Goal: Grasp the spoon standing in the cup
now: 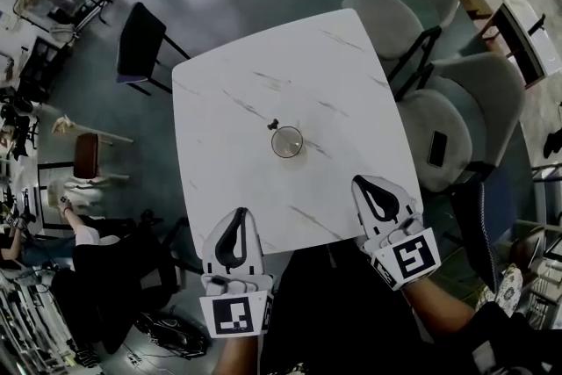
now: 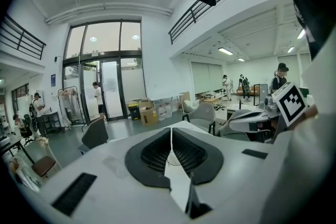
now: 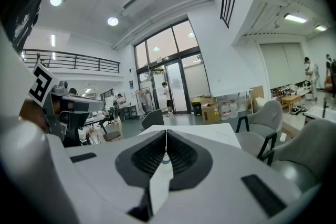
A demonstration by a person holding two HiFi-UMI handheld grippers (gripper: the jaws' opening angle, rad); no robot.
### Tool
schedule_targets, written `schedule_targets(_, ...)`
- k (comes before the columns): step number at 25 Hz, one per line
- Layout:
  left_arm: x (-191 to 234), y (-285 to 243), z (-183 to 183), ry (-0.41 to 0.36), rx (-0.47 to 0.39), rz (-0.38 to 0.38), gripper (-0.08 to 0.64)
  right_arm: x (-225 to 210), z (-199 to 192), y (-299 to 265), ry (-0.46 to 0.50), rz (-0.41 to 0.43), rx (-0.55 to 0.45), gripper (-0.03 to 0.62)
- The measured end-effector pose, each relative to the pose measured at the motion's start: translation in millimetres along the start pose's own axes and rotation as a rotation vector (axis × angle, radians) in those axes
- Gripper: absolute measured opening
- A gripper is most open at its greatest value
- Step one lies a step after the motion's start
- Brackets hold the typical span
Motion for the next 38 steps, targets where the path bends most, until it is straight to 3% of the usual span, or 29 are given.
schedule_targets(7,4.8,-36.8,5.1,0.058,-0.004,-0.034,0.015,-3.1,5.3,-14.0,0.009,-0.016,0.063,0.064)
schedule_targets(11,16.0,-51.9,7.9,0.076,0.004,-0.036,0.015,-4.8,18.2,-31.2,0.040,-0.013,0.051,0.064)
schedule_targets(18,21.2,-87.6,-6.4,-0.019,0.013,-0.145,0.015,-16.4,14.6,-76.5,-0.010,-0.002,0.082,0.064)
schedule_targets(20,25.5,-97.4,-10.3,-0.005,0.024,-0.172,0.015,-17.4,13.1,-87.2,-0.019,-0.005,0.098,0.064)
schedule_targets(27,29.7,-124.9,-20.3,-0.091,0.015,-0.268,0.015,-24.5,17.5,-119.4,0.009,-0.002,0.149,0.064)
schedule_targets(32,30.8,-152.3,-38.4,-0.028,0.027,-0.320,0.015,-31.6,11.0,-136.1,-0.001,-0.031,0.205,0.064)
schedule_targets(38,24.4,-168.6,-71.2,0.131,0.132,-0.332,0.015,-47.0,-5.4,-137.2,-0.022,-0.142,0.244,0.064)
Point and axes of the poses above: the fingertips, and each gripper's own axes: y backward along the fingers, x to its left, z out of its top, the point moved 7 cm from there along y, backward along the fingers, and after that the axes turned 13 degrees about z, right-handed, at the moved point
